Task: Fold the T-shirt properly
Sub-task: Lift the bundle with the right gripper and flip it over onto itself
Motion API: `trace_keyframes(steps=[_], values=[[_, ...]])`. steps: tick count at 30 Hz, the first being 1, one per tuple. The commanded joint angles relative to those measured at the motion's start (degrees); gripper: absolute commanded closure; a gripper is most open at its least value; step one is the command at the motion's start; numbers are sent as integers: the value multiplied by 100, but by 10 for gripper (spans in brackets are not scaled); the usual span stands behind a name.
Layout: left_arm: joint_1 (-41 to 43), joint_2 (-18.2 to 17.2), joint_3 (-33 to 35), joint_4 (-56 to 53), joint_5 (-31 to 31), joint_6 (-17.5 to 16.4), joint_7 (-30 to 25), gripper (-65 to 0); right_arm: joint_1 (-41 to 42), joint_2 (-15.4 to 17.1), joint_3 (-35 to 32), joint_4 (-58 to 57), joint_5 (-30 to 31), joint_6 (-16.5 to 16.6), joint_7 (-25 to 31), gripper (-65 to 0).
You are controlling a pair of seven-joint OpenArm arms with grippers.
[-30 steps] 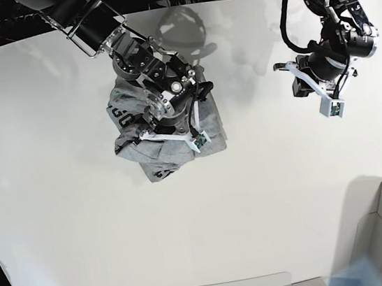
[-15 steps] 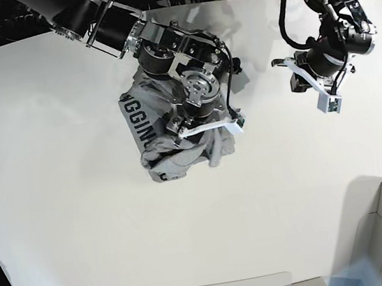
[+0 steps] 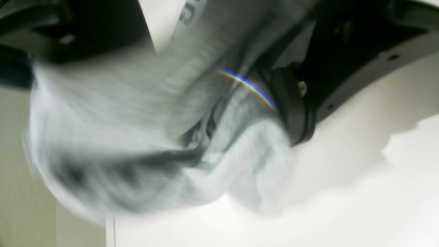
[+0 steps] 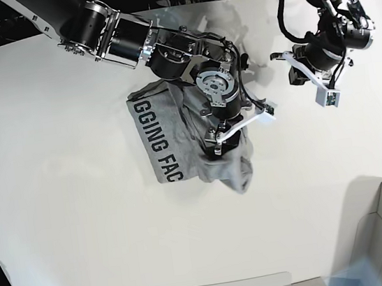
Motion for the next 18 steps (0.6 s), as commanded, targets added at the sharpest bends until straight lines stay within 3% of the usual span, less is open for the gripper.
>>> trace_keyframes(steps=[1, 3, 6, 10, 14, 18], values=[[-44, -37, 1, 85, -55, -10, -68, -7, 125, -81, 27, 103, -134, -42, 119, -363], [-44, -37, 1, 85, -55, -10, -68, -7, 125, -81, 27, 103, -108, -25, 198, -363], [-44, -37, 1, 85, -47, -1, -68, -7, 98, -81, 27, 138, -126, 283, 207, -363], [-35, -37, 1, 85, -29, -1, -68, -7, -60, -11, 194, 780, -126, 239, 321, -363], [-35, -28, 1, 85, -29, 8, -68, -7, -262, 95, 827, 1720, -99, 283, 849, -363], [-44, -28, 1, 85, -29, 8, -68, -7, -297, 60, 1451, 2055, -99, 292, 1024, -363]])
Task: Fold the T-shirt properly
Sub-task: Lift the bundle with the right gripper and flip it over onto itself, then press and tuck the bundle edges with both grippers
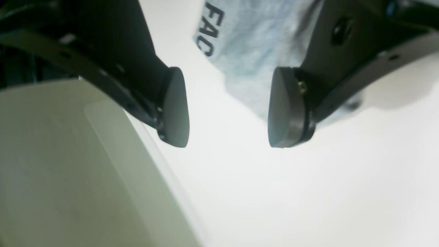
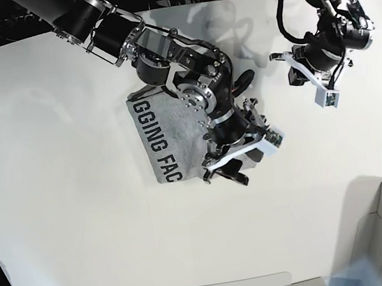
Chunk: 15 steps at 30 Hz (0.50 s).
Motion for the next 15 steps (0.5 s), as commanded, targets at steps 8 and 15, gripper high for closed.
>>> trace_keyframes(steps=[8, 15], values=[[-336, -17, 223, 93, -84, -21, -58, 0, -212, -17, 1640, 331, -53, 681, 119, -273], [-952, 150, 1770, 120, -75, 14, -185, 0, -431, -78, 4163, 868, 518, 2764, 84, 0]])
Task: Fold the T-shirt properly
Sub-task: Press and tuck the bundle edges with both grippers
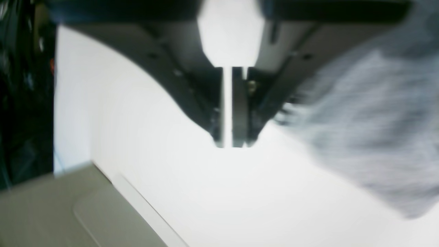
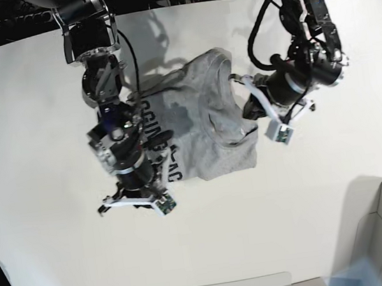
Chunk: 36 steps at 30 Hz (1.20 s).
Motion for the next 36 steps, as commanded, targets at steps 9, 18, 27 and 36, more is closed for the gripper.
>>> trace_keyframes(steps=[9, 18, 27, 36], values=[[-111, 8, 1765, 47, 408, 232, -911, 0, -122, 87, 1443, -3, 46, 1960, 109, -7], [-75, 0, 2609, -929, 1279, 434, -779, 0, -105, 113, 1100, -970, 64, 1960, 126, -5], [-489, 0, 2072, -2177, 1745, 443, -691, 0, -527, 87, 406, -1181, 64, 1960, 126, -5], [-1825, 26, 1694, -3610, 1973, 434, -981, 0, -1203, 78, -737, -1163, 64, 1960, 126, -5]])
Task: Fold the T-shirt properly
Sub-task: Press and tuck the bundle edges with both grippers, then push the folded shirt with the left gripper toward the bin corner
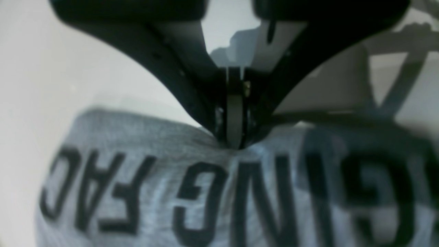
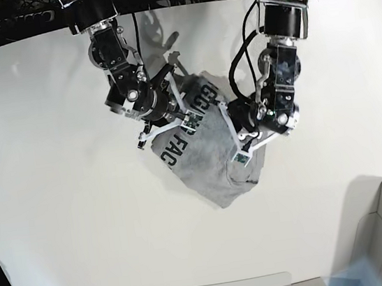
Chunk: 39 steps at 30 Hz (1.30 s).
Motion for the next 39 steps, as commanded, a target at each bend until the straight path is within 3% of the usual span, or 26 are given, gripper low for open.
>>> trace_keyframes(steps=[1, 5, 10, 16, 18, 23, 26, 32, 34, 36, 39], values=[[-228, 35, 16, -125, -33, 8, -248, 0, -91, -36, -189, -31, 50, 159, -147, -5], [-755, 52, 24, -828, -60, 8, -810, 0, -214, -36, -488, -14, 50, 159, -147, -5], [-1169, 61, -11, -1127, -60, 17, -1364, 0, -355, 8, -383, 655, 50, 159, -147, -5], [-1336, 61, -477, -986, -77, 17, -1408, 0, -434, -27, 488, 1894, 59, 159, -147, -5], [-1274, 246, -696, -521, -77, 17, -1391, 0, -399, -45, 1015, 2132, 59, 159, -156, -5], [-316, 773, -740, 1027, -42, 17, -1478, 0, -241, -124, 2510, 2237, 226, 159, -156, -5], [264, 1142, -740, 1545, -42, 17, -1821, 0, -302, -71, 3116, 2237, 402, 159, -156, -5], [1064, 1397, -749, 956, -42, 69, -3360, 0, -566, -53, 3714, 2237, 464, 159, -156, -5], [1108, 1380, -749, 508, -42, 474, -3826, 0, -645, -53, 3776, 2237, 464, 159, -156, -5], [1100, 1362, -749, 25, -68, 746, -3993, 0, -698, -53, 3776, 2237, 464, 159, -156, -5], [1064, 1353, -776, -521, -68, 790, -4089, 0, -724, -53, 3749, 2237, 464, 159, -156, -5]])
